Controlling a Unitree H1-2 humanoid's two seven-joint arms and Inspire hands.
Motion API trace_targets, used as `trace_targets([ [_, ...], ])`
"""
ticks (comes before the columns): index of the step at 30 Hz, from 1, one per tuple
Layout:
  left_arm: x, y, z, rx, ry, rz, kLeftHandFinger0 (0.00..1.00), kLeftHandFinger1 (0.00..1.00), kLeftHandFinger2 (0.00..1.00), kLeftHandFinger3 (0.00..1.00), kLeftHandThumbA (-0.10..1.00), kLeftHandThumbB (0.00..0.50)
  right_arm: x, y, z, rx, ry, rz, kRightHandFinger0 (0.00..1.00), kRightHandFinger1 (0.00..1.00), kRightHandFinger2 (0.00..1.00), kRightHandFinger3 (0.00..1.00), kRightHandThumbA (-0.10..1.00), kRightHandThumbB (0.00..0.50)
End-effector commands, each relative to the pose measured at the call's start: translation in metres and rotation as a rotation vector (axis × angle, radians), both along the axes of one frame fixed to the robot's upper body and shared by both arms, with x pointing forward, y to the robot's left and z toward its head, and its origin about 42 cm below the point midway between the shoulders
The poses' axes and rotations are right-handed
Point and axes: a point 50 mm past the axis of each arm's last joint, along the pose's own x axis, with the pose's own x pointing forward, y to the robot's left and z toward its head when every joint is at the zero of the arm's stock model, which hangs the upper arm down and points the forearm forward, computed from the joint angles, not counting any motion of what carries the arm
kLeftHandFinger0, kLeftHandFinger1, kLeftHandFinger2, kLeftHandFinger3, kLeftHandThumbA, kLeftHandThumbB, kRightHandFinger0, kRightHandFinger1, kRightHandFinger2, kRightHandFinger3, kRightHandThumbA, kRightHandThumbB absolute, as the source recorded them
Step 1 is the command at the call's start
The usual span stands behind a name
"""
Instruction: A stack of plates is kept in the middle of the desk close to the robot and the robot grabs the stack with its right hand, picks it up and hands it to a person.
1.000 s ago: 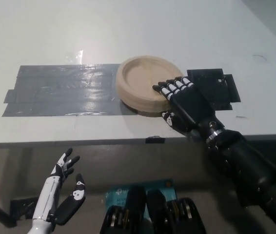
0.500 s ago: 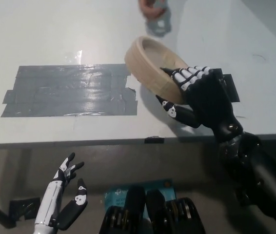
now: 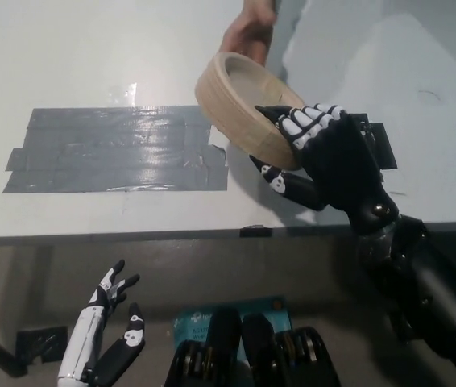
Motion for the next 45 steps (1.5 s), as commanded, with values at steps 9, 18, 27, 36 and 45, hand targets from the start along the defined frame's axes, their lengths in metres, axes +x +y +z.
trace_targets([
  [9, -0.008, 0.001, 0.004, 0.003, -0.048, -0.001, 1.00, 1.00, 0.84, 1.00, 0.20, 0.000, 0.071, 0.033, 0.054, -0.017, -0.069, -0.076, 0.00, 0.11, 0.71, 0.66, -0.10, 0.281],
  [18, -0.001, 0.002, 0.010, 0.004, -0.068, -0.003, 1.00, 1.00, 0.85, 1.00, 0.18, 0.000, 0.077, 0.048, 0.055, -0.095, 0.476, -0.155, 1.00, 1.00, 1.00, 1.00, 0.59, 0.495],
  [27, -0.004, 0.002, 0.010, 0.002, -0.049, -0.010, 1.00, 1.00, 0.92, 1.00, 0.21, 0.000, 0.000, 0.007, 0.068, 0.004, 0.487, 0.047, 1.00, 1.00, 1.00, 1.00, 0.81, 0.492],
  [36, 0.000, 0.004, 0.009, 0.011, -0.058, -0.003, 1.00, 1.00, 1.00, 1.00, 0.81, 0.000, -0.116, -0.055, 0.088, 0.139, 0.412, 0.174, 1.00, 1.00, 1.00, 1.00, 0.93, 0.456],
  [45, 0.005, 0.004, 0.011, 0.011, -0.055, 0.001, 1.00, 1.00, 1.00, 1.00, 0.97, 0.000, -0.209, -0.076, 0.041, 0.380, 0.472, 0.263, 1.00, 1.00, 1.00, 1.00, 0.77, 0.408],
])
